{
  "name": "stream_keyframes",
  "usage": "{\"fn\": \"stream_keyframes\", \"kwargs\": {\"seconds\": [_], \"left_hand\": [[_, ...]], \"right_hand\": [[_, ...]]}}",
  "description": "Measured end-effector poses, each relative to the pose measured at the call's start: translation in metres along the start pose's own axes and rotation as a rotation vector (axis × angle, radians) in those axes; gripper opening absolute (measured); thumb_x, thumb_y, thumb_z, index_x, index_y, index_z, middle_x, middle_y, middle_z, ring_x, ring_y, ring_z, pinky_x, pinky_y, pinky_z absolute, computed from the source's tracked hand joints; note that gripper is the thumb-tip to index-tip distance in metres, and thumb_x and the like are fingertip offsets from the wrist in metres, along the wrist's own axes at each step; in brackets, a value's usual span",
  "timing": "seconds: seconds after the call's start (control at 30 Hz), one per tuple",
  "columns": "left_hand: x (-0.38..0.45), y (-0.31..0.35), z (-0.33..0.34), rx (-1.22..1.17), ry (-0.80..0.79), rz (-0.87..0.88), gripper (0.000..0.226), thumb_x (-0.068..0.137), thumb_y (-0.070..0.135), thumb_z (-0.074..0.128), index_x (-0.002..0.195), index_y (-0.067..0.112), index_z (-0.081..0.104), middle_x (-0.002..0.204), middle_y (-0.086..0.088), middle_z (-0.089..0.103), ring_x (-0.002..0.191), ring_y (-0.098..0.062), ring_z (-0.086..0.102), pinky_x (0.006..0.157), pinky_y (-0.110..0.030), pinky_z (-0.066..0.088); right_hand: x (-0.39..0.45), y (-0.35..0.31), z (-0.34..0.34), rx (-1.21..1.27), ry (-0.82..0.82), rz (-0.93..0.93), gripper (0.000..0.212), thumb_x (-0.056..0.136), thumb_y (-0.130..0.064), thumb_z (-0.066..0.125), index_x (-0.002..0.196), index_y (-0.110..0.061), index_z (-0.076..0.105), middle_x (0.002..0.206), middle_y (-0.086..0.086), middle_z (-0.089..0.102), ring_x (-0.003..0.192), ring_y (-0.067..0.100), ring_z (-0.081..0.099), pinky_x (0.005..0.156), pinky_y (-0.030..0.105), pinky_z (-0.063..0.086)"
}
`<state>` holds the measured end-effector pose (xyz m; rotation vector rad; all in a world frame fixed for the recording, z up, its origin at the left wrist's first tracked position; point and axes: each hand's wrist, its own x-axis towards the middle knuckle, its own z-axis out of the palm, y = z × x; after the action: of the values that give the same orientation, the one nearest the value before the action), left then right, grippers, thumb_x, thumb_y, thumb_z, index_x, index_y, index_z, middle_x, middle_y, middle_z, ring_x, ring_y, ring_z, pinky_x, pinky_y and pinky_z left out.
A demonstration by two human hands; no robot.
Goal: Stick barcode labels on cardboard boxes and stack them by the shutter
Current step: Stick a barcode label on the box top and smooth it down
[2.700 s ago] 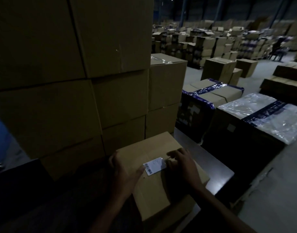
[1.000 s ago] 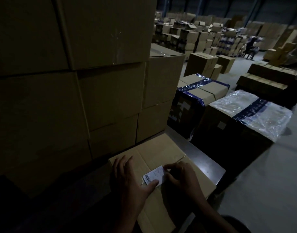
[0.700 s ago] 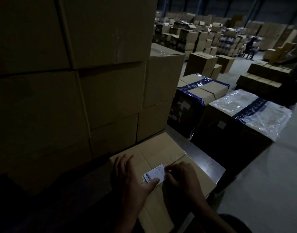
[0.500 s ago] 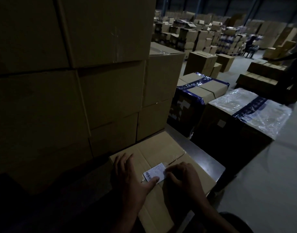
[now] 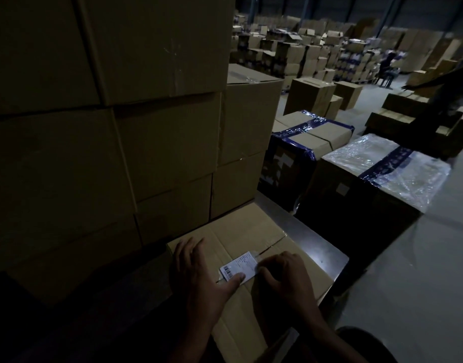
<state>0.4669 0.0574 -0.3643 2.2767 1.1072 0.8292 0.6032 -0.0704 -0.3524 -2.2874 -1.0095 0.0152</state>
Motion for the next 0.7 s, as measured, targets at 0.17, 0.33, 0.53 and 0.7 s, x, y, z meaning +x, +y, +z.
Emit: {"fn": "stream_keyframes", "kwargs": {"seconds": [0.17, 0.33, 0.53, 0.7], "left_hand": [[0.0, 0.0, 0.0, 0.02, 0.001, 0.008, 0.106, 0.054, 0.082, 0.055, 0.133, 0.012, 0.051, 0.141, -0.013, 0.05, 0.136, -0.035, 0.04, 0.103, -0.058, 0.041], [0.0, 0.0, 0.001, -0.002, 0.012, 0.007, 0.105, 0.054, 0.082, 0.056, 0.134, 0.013, 0.05, 0.142, -0.012, 0.048, 0.138, -0.033, 0.037, 0.104, -0.058, 0.04], [-0.001, 0.0, 0.0, 0.023, -0.012, -0.006, 0.106, 0.055, 0.083, 0.059, 0.135, 0.015, 0.047, 0.143, -0.012, 0.047, 0.137, -0.034, 0.038, 0.104, -0.059, 0.04], [-0.002, 0.0, 0.0, 0.022, -0.006, 0.012, 0.106, 0.054, 0.078, 0.066, 0.136, 0.014, 0.046, 0.142, -0.014, 0.048, 0.136, -0.037, 0.04, 0.103, -0.06, 0.041]], "right_hand": [[-0.001, 0.001, -0.001, 0.005, -0.026, 0.001, 0.007, 0.083, -0.033, 0.071, 0.088, -0.029, 0.073, 0.082, -0.014, 0.061, 0.078, 0.004, 0.055, 0.074, 0.031, 0.05], [-0.003, 0.001, 0.0, -0.035, -0.002, -0.014, 0.014, 0.083, -0.034, 0.071, 0.097, -0.031, 0.072, 0.086, -0.014, 0.061, 0.081, 0.007, 0.053, 0.076, 0.029, 0.047], [0.0, -0.002, -0.001, -0.021, -0.03, -0.014, 0.013, 0.084, -0.037, 0.068, 0.097, -0.036, 0.069, 0.089, -0.016, 0.056, 0.087, 0.006, 0.05, 0.08, 0.03, 0.045], [0.009, -0.007, -0.003, -0.024, -0.069, -0.047, 0.018, 0.08, -0.04, 0.069, 0.098, -0.038, 0.069, 0.087, -0.016, 0.056, 0.086, 0.008, 0.051, 0.08, 0.033, 0.045]]}}
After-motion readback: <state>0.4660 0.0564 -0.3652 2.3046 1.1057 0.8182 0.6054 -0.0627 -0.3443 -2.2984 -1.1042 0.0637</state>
